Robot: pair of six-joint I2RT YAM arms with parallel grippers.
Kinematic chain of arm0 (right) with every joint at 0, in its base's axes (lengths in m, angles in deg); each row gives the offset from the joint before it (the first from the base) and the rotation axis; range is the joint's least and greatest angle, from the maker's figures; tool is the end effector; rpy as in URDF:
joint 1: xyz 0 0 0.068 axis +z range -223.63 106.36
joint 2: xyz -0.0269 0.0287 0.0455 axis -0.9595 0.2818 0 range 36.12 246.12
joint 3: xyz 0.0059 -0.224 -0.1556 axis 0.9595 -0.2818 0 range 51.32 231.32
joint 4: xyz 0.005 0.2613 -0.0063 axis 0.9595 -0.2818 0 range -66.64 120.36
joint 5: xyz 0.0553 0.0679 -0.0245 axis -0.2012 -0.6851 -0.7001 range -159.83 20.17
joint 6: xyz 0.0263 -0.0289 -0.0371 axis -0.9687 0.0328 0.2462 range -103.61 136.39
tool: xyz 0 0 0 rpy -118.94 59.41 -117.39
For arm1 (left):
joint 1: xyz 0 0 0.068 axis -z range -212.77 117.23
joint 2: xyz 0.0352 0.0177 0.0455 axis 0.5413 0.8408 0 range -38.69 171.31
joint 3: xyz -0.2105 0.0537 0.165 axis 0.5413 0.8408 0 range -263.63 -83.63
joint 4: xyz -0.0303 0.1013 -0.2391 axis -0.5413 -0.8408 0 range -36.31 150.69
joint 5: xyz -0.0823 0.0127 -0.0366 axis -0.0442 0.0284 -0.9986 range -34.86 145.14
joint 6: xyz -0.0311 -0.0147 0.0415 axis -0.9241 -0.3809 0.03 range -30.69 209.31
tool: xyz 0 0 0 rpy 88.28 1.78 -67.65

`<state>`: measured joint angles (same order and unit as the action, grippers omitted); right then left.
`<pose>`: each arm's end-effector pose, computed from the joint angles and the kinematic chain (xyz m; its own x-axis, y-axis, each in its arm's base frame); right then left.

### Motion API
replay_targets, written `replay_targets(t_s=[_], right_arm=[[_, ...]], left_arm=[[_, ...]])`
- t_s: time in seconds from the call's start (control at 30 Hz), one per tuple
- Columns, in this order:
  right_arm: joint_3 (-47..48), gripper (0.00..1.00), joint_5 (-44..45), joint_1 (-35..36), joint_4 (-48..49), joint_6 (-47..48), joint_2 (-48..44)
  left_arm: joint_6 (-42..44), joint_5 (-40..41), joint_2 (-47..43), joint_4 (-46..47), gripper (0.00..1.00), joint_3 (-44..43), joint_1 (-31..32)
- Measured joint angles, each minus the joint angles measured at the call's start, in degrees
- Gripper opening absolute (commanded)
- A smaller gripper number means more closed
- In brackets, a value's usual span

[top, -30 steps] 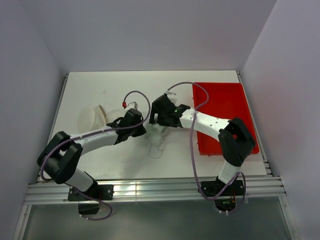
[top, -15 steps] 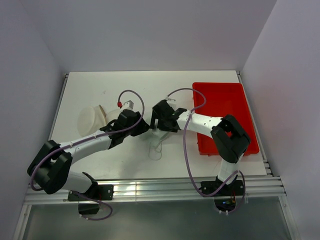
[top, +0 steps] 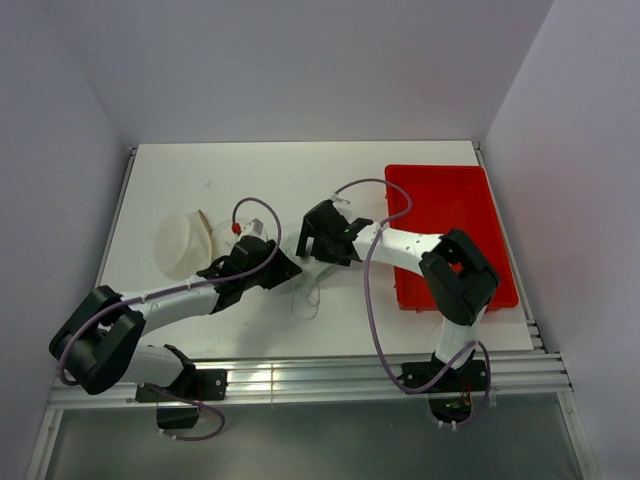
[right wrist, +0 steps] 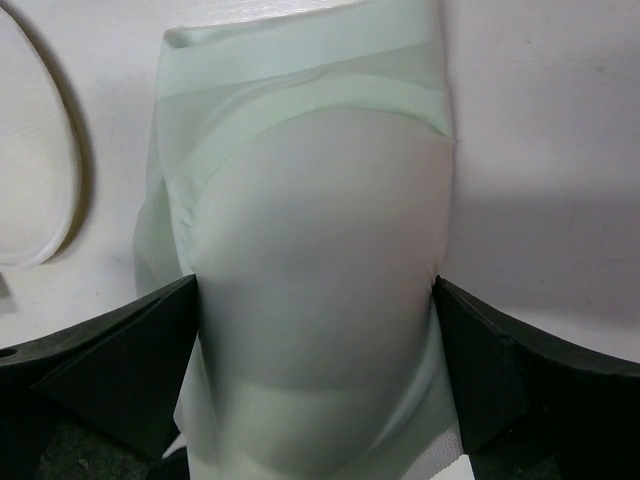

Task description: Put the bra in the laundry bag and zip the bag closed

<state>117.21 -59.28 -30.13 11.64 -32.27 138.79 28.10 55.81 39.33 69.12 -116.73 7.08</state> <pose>0.2741 0.2512 0.1827 -0.8465 0.2143 -0.4873 0.0515 0.9441 0.3257 0.2070 -0.1721 0.1760 -0.7751 -0.4945 -0.3933 -0.0949 0.7066 -0.7012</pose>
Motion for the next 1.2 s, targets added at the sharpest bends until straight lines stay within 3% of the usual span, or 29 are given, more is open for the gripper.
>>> replay_targets(t_s=[0.7, 1.2], right_arm=[[0.0, 1.0, -1.2, 0.0, 1.62, -1.44, 1.97], [-0.02, 1.0, -1.64, 0.0, 2.1, -1.66, 1.97]], left_arm=[[-4.28, -0.98, -3.13, 6.32, 0.44, 2.89, 0.72], [-4.48, 0.7, -1.7, 3.15, 0.45, 2.82, 1.62]])
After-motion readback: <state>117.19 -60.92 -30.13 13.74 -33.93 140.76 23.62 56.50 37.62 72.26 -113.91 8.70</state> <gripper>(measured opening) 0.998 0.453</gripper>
